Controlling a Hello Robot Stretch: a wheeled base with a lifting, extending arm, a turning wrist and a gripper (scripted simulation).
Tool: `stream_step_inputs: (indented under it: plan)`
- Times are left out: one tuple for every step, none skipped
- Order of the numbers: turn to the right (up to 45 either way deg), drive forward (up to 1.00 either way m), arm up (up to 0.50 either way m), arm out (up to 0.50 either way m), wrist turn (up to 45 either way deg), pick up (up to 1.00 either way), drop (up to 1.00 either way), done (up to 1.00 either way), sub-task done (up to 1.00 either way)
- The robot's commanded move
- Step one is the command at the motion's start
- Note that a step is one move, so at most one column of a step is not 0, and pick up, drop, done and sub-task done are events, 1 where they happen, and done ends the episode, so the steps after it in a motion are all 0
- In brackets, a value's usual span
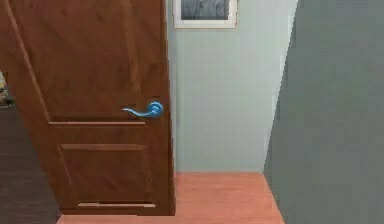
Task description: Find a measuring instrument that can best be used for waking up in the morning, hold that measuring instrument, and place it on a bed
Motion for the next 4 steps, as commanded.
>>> stream_step_inputs:
  plan:
    - [-39.0, 0.0, 0.0, 0.0, 0.0, 0.0, 0.0, 0.0, 0.0]
    - [0.0, 0.45, 0.0, 0.0, 0.0, 0.0, 0.0, 0.0, 0.0]
    - [-24.0, 0.0, 0.0, 0.0, 0.0, 0.0, 0.0, 0.0, 0.0]
    - [0.0, 0.8, 0.0, 0.0, 0.0, 0.0, 0.0, 0.0, 0.0]
